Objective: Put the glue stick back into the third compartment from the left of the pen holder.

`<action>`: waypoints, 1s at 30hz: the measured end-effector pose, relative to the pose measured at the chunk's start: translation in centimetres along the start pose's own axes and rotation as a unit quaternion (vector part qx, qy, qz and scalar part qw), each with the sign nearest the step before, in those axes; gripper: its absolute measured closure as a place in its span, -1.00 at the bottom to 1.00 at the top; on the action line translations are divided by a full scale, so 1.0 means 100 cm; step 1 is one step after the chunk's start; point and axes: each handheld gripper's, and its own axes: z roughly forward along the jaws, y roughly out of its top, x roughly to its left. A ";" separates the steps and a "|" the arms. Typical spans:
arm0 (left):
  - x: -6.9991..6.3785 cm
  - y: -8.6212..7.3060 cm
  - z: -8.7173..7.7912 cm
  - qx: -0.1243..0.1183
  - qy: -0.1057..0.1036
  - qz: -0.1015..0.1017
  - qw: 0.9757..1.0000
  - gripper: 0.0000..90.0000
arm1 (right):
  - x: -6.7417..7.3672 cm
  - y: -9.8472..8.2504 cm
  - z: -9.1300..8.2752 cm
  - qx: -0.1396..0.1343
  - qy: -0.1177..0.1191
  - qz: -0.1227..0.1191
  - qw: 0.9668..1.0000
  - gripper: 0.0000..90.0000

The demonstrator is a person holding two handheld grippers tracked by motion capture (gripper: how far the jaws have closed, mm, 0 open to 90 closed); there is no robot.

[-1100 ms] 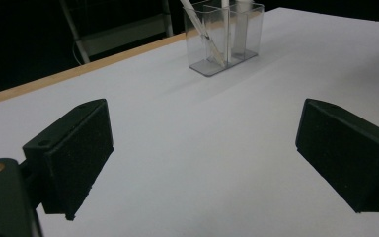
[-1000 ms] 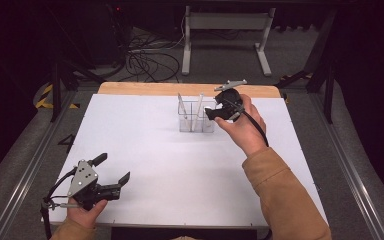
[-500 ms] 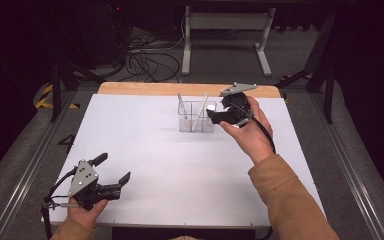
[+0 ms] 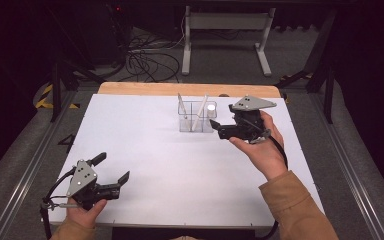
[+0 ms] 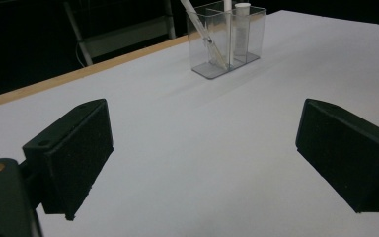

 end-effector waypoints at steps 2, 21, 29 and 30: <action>0.000 0.000 0.000 0.000 -0.001 -0.001 1.000 -0.82 | 0.002 0.000 -0.003 -0.003 0.001 -0.003 1.000 -0.53; 0.000 0.000 -0.001 -0.003 -0.001 0.001 1.000 -0.82 | 0.007 -0.026 -0.032 -0.041 0.032 -0.017 0.999 -0.60; 0.000 0.000 -0.002 -0.004 -0.001 0.002 1.000 -0.83 | 0.005 -0.050 -0.046 -0.053 0.050 0.008 0.997 -0.60; -0.001 0.000 -0.002 -0.004 -0.002 0.003 1.000 -0.83 | 0.005 -0.053 -0.047 -0.054 0.050 0.010 0.997 -0.60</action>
